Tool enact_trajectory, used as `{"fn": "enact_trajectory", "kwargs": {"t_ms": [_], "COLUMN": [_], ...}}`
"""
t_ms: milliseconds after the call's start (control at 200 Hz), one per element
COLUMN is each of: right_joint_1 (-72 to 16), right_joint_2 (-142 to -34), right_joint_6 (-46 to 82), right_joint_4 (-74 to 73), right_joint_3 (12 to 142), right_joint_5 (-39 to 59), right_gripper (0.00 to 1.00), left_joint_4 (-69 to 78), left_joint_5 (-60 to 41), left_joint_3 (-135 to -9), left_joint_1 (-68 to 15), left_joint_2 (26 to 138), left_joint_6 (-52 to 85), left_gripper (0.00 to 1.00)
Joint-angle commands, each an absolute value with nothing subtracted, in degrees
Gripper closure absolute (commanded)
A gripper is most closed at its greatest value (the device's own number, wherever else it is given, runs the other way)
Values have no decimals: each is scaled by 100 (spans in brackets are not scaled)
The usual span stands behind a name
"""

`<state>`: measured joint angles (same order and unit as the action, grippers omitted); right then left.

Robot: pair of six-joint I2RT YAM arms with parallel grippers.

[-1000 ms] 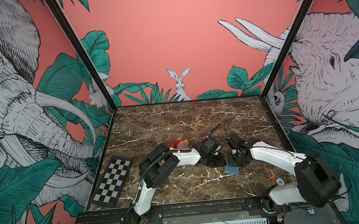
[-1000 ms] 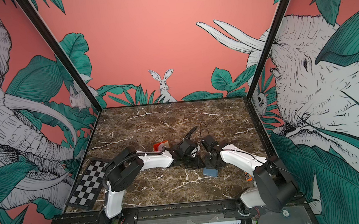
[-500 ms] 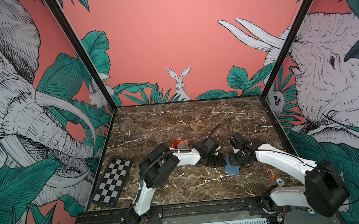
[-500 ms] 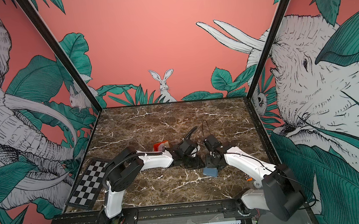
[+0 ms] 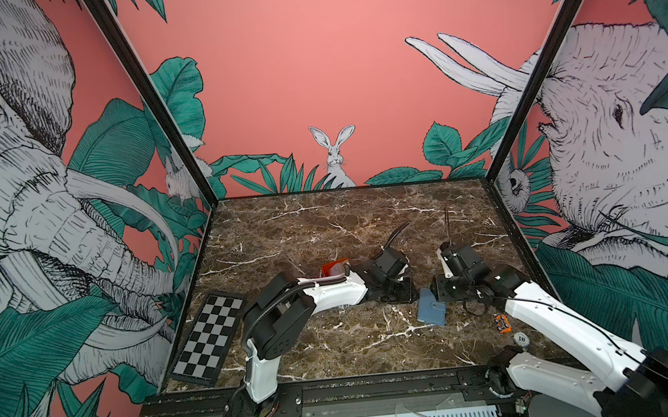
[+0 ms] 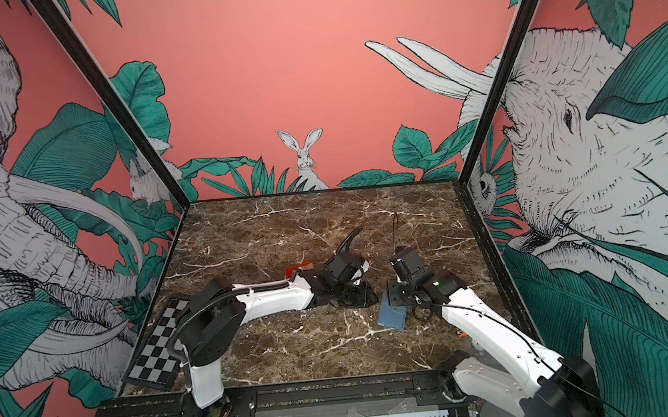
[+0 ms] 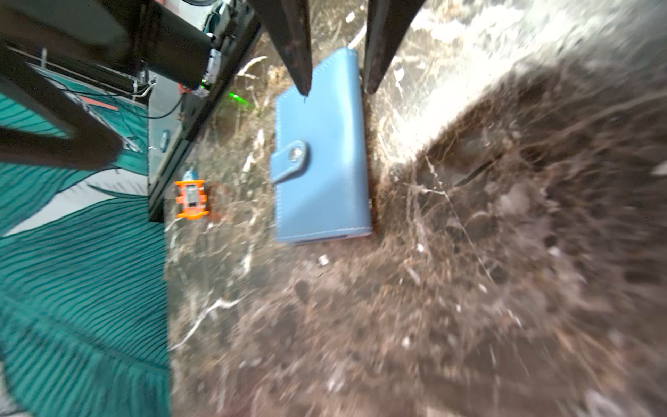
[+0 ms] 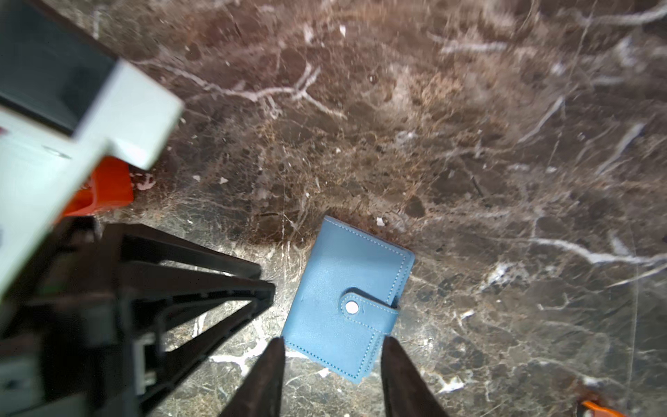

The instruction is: Put the credit cards into the card holder

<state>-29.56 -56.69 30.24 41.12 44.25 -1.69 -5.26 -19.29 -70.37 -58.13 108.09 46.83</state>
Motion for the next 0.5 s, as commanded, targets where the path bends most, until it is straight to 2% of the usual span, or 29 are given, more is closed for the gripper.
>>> {"fn": "enact_trajectory", "kwargs": {"t_ms": [0,160,225,285,400,495], "right_joint_1": [-2920,-2910,-2907,-2905,-2904,-2902], "right_joint_2": [-5347,-5054,-4942,-4817,-4582,-4417], "right_joint_6": [2874,2774,2747,2736,2717,2704], "right_joint_4": [4194,4383,4447,4449,4380,4347], "right_joint_3": [4594,4767,4804,4799,4775,4785], "right_joint_5": [-434,-747,-861,-930,-1033,-1111], "right_gripper": [49,46,41,36,34,24], "left_joint_4": [-964,-1209,-1324,-1463,-1732,-1880], "left_joint_5": [-1590,-1347,-1246,-1149,-1049,-1102], "left_joint_3": [-7030,-6604,-6405,-6244,-5976,-5698], "left_joint_1": [-5660,-5308,-5131,-4963,-4585,-4160], "left_joint_2": [10147,9386,9066,8745,8245,7860], "left_joint_6": [4354,4175,4090,4000,3760,3620], "left_gripper": [69,56,50,41,21,9]}}
